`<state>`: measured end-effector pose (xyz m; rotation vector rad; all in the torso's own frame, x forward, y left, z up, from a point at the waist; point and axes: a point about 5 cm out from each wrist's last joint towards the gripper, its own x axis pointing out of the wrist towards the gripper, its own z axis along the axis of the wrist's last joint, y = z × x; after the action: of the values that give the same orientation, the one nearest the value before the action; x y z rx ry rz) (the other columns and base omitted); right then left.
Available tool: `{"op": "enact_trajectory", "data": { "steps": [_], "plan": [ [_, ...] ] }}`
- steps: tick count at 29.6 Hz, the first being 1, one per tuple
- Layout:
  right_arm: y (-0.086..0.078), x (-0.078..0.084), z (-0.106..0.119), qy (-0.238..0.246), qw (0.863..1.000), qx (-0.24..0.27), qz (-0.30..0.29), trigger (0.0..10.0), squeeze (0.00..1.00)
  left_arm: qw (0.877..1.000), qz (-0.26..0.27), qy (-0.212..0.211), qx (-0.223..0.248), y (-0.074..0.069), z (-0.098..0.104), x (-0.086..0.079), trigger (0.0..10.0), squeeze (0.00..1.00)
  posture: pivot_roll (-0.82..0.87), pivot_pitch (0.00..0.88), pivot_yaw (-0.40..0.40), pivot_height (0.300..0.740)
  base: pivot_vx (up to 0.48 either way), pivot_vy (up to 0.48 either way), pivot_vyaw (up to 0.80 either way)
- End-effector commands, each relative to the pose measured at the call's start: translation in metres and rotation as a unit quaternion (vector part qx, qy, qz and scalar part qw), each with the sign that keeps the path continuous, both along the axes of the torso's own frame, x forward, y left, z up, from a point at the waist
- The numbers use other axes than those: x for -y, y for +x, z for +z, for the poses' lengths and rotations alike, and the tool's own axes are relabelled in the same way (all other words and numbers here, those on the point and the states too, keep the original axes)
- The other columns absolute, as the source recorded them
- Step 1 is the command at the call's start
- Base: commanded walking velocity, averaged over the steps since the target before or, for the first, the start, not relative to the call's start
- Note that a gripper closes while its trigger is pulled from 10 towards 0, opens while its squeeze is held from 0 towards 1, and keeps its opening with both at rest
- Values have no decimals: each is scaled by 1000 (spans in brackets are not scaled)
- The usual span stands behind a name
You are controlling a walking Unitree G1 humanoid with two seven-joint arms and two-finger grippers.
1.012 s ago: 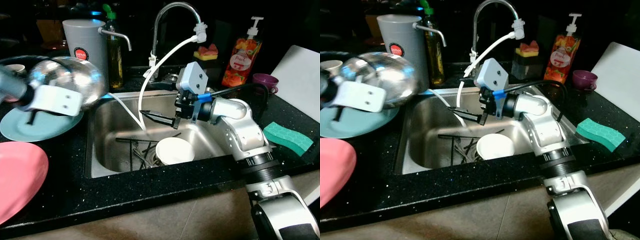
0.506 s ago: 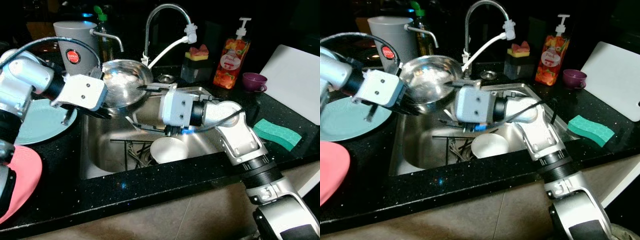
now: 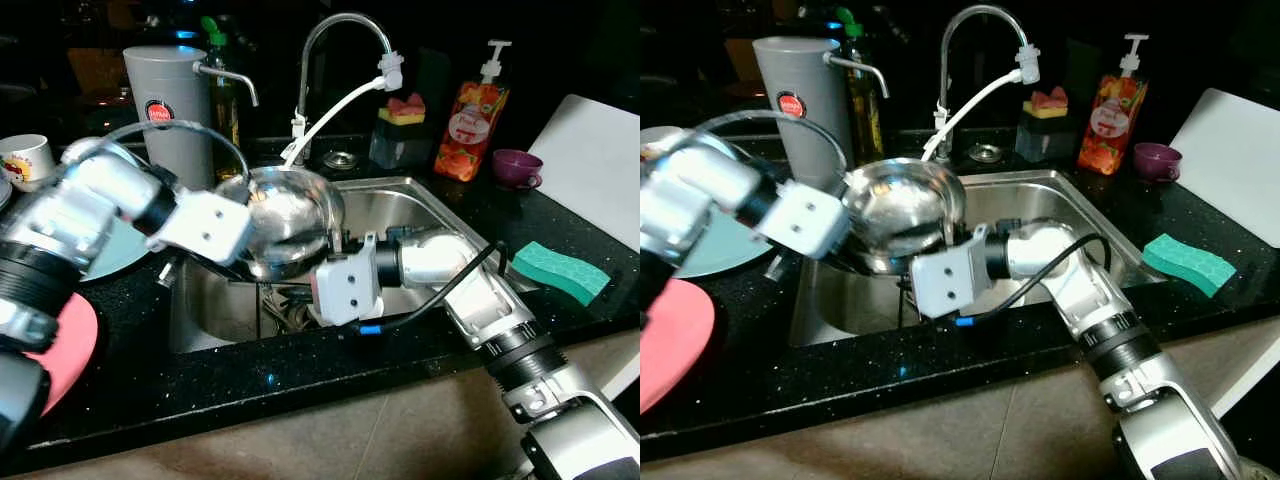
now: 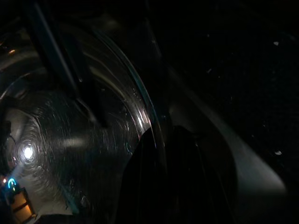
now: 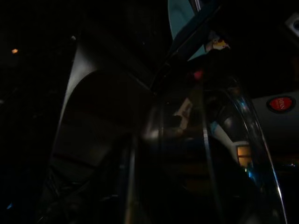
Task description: Kitchen organization
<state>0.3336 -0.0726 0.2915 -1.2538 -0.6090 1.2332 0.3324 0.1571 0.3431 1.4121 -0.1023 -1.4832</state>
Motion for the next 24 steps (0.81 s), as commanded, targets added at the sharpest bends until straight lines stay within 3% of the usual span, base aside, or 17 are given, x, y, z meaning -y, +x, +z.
{"op": "enact_trajectory", "data": {
  "steps": [1, 8, 10, 14, 15, 21, 22, 23, 24],
  "plan": [
    [4, 5, -18, -32, 999, -30, -13, 0, 0, 1000, -18, 10, 18, -3, 6, 2, 10000, 0, 134, 62, -39, 740, 0, 0, 0],
    [10, 11, -21, -35, 998, -34, -31, 0, 0, 1000, -17, 14, 15, -4, 2, 1, 10000, 0, 131, 66, -39, 740, 0, 0, 0],
    [19, 18, -23, -29, 997, -37, -56, 0, 0, 999, -13, 15, 29, -1, -4, 6, 10000, 0, 131, 66, -39, 740, 0, 0, 0],
    [24, 17, -21, -9, 997, -44, -67, 0, 0, 999, -4, -13, 52, 6, -7, 16, 10000, 0, 138, 60, -45, 740, 0, 0, 0],
    [26, 16, -20, -4, 997, -43, -71, 0, 0, 998, -6, -17, 52, 7, -9, 19, 10000, 1000, 138, 61, -46, 740, 0, 0, 0],
    [33, 11, -16, 20, 995, -44, -88, 0, 0, 998, -16, -35, 45, 5, -12, 26, 10000, 1000, 139, 62, -46, 740, 0, 0, 0],
    [37, 8, -16, 36, 993, -48, -105, 0, 0, 998, -26, -47, 35, 1, -11, 29, 10000, 0, 139, 62, -46, 740, 0, 0, 0],
    [41, 7, -16, 44, 991, -52, -120, 2275, 0, 997, -33, -59, 22, -3, -9, 30, 10000, 0, 139, 69, -43, 740, 0, 0, 0],
    [41, 7, -16, 44, 991, -52, -120, 2275, 0, 997, -33, -59, 22, -3, -9, 30, 10000, 0, 139, 69, -43, 740, 0, 0, 0]
  ]
}}
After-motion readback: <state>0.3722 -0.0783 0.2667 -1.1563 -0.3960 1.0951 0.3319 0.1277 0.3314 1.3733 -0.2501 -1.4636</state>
